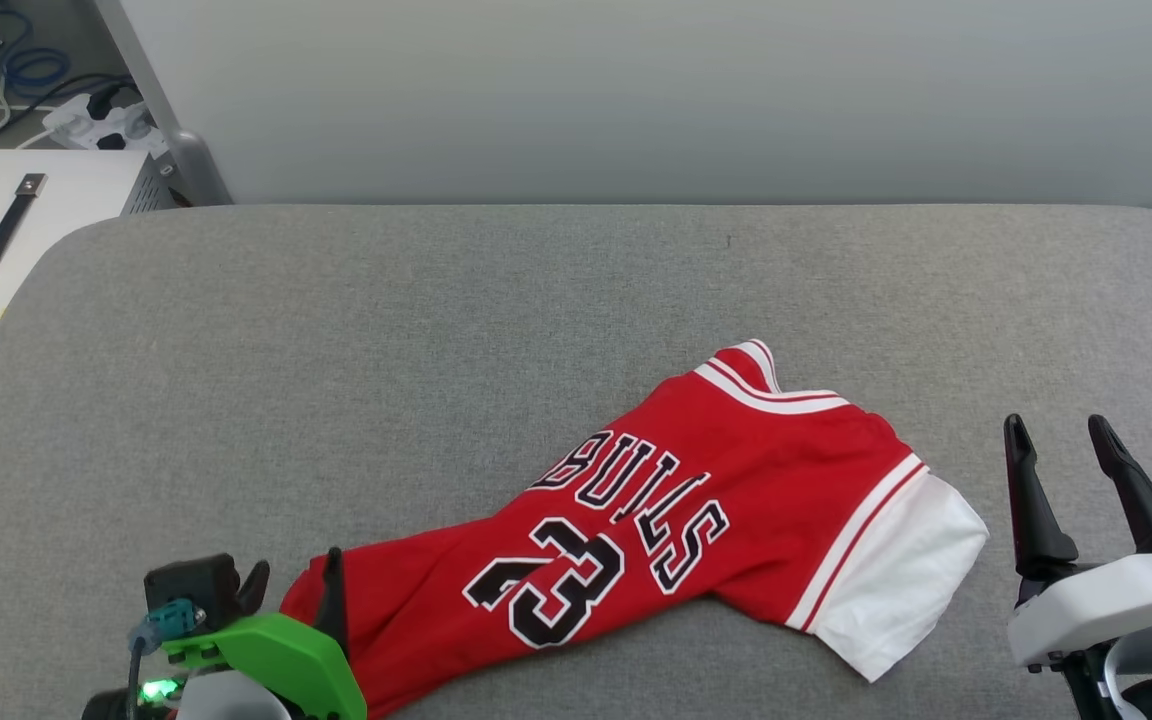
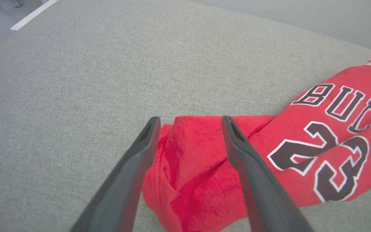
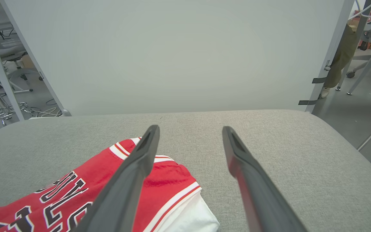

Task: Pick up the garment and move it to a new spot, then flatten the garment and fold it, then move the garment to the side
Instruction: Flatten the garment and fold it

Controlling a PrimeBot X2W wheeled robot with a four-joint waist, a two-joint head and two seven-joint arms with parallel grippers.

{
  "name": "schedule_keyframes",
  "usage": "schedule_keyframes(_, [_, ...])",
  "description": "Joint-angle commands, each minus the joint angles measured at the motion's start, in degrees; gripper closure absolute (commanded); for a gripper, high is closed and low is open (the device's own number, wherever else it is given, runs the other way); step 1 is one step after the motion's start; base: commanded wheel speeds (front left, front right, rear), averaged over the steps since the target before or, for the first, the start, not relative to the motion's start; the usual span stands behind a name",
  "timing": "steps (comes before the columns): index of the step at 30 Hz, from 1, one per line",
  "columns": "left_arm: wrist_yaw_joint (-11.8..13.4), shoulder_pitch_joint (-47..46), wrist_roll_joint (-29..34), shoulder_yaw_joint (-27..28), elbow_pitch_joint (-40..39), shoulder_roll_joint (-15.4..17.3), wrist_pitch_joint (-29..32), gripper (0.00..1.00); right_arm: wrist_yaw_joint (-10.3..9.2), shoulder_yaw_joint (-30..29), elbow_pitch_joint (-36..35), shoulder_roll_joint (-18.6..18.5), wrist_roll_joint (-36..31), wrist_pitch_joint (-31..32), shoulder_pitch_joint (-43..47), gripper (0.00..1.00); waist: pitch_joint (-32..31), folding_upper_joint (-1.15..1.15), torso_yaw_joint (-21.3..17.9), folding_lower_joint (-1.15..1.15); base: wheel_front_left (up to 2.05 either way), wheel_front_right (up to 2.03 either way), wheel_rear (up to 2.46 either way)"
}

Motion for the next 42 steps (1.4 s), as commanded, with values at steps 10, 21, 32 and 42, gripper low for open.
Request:
schedule_keyframes(10, [-1.96,-9.96,2.91,-1.9,-1.87,0.18,0.7,0.0,-0.04,0.6,-1.56,0.49,0.19,0.47,0.33,0.0,1.12,0.0,-1.07,0.0,0.0,0.0,0.0])
schedule_keyframes(21, [-12.1,-29.28,1.54,-9.83,7.52,-6.38,11.33,0.0,-0.04,0.87,-1.69,0.55,0.82,-0.37,-2.6,0.0,7.21,0.0,-4.55,0.0,0.0,0.0,0.0])
schedule_keyframes(32, [-21.47,-43.24,1.9,-17.69,25.23,-10.64,23.47,0.0,-0.04,1.87,0.26,0.57,2.13,-2.23,-5.13,0.0,12.97,0.0,-8.05,0.0,0.0,0.0,0.0])
schedule_keyframes(42, [-26.08,-45.74,2.91,-24.24,39.67,-12.33,33.31,0.0,-0.04,2.22,2.19,0.58,2.9,-3.85,-6.38,0.0,15.02,0.0,-9.58,0.0,0.0,0.0,0.0])
